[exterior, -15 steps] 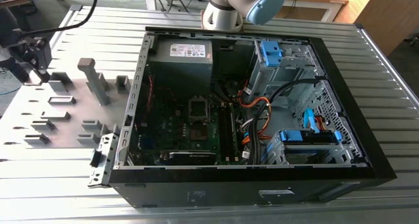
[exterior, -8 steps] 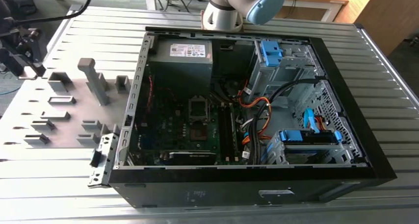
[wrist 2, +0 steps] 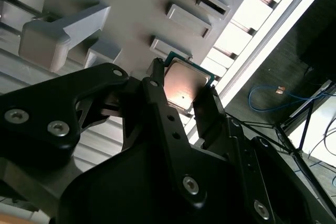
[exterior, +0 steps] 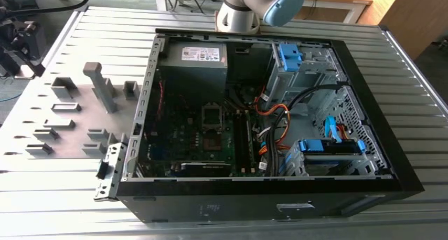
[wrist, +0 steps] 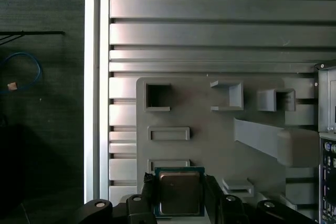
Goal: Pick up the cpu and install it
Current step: 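Pick up the cpu and move it towards the insertion slot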
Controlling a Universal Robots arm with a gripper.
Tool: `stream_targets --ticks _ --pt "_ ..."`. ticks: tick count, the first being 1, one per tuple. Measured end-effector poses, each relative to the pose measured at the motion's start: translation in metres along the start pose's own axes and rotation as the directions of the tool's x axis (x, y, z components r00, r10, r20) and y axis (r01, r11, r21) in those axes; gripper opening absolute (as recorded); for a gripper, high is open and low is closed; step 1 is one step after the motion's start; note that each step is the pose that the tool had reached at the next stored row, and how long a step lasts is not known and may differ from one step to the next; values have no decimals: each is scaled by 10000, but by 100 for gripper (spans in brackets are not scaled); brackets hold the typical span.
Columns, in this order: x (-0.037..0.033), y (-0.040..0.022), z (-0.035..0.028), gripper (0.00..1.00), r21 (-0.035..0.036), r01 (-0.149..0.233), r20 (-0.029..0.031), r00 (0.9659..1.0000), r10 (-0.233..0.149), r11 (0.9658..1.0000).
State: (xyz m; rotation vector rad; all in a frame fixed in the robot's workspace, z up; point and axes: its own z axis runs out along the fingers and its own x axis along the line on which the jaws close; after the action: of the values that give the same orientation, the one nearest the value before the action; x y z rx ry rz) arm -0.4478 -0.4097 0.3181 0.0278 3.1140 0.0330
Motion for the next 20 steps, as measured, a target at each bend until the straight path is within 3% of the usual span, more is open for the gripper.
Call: stream_targets --ticks 5,8,20 --pt "0 0 -1 47 1 0 -2 10000 0 10000" --pt "-2 1 -36 47 3 0 -3 10000 0 10000" --pt "-27 8 -365 47 2 0 -2 10000 0 10000"
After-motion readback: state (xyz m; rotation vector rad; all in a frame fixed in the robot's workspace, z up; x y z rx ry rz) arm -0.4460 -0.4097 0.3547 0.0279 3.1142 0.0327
